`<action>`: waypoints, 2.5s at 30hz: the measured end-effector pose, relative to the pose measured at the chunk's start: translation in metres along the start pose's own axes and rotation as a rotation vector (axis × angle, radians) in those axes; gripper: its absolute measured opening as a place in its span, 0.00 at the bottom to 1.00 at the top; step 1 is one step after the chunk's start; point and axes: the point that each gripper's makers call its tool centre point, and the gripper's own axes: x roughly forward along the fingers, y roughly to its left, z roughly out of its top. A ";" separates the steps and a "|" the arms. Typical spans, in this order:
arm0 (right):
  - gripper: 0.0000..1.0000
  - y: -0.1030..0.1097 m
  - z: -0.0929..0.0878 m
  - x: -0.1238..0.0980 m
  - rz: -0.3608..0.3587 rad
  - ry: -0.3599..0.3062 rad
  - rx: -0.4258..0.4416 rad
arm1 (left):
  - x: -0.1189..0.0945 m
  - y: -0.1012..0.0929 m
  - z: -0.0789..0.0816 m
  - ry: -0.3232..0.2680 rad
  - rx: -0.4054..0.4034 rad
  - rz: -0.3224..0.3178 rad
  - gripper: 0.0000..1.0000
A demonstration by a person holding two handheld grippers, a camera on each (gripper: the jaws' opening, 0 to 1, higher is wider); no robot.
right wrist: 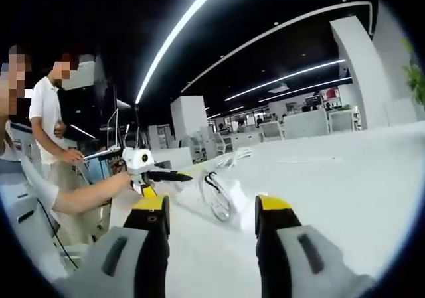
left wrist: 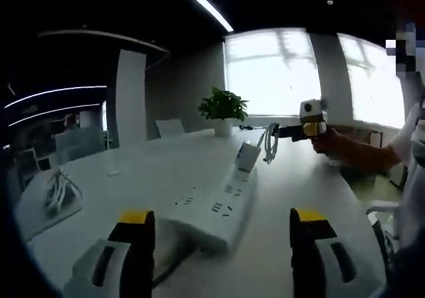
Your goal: Straighten the power strip on the desk, plug the charger into it
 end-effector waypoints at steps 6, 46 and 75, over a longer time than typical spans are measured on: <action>0.49 0.002 0.002 0.001 0.004 0.005 -0.005 | -0.015 -0.007 0.017 -0.038 -0.020 0.024 0.88; 0.49 -0.004 0.011 -0.009 -0.013 0.050 -0.036 | -0.045 -0.015 0.019 -0.005 -0.073 0.138 0.84; 0.49 -0.007 -0.001 -0.011 0.001 0.045 -0.003 | -0.045 -0.021 0.012 0.003 -0.048 0.151 0.82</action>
